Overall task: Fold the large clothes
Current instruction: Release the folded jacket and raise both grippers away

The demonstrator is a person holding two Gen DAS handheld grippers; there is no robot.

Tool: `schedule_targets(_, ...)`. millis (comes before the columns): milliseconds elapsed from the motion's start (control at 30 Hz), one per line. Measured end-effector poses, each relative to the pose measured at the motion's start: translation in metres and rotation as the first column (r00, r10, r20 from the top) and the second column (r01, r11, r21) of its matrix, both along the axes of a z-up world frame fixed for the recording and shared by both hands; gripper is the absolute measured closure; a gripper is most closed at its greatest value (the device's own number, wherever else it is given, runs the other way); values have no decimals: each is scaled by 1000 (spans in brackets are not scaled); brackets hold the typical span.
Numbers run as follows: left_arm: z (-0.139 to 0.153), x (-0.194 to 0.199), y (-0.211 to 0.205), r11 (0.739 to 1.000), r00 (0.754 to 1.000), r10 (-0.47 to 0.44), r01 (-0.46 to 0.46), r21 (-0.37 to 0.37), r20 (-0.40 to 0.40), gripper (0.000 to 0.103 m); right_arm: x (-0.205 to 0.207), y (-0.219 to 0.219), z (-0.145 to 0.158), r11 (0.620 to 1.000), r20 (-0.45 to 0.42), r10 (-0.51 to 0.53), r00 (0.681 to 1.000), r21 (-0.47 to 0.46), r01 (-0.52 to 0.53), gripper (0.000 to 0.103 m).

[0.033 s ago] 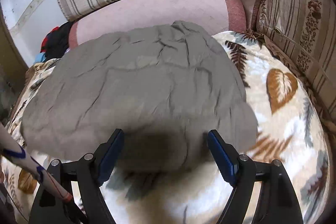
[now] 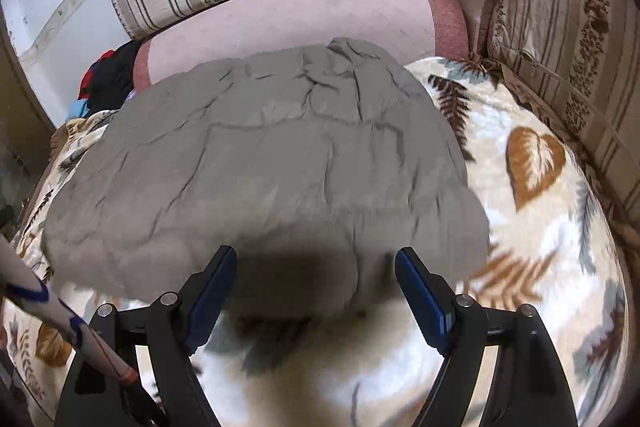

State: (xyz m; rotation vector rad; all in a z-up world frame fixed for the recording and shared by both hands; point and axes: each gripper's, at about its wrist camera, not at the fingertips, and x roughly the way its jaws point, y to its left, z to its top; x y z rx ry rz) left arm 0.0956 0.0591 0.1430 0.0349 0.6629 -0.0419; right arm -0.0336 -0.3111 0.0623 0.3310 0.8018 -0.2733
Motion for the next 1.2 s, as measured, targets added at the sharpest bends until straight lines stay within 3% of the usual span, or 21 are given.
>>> schedule_targets(200, 25, -56, -5, 999, 996, -18, 15, 32, 91, 3, -30, 22, 2, 999, -1, 11, 1000, 50, -11, 18)
schedule_targets(433, 34, -100, -19, 990, 986, -142, 144, -12, 84, 3, -59, 50, 2, 997, -24, 30, 999, 71, -28, 18)
schedule_targets(733, 12, -125, -36, 979, 981, -193, 191, -72, -22, 3, -87, 76, 2, 997, -46, 55, 997, 65, -52, 18)
schedule_targets(933, -12, -138, -43, 968, 965, -229, 211, -138, -129, 3, -103, 83, -4, 999, -73, 42, 996, 31, -40, 17)
schedule_targets(1200, -28, -163, -61, 969, 952, -244, 230, -93, -185, 3, -124, 90, -18, 1000, -121, 12, 993, -17, -14, 16)
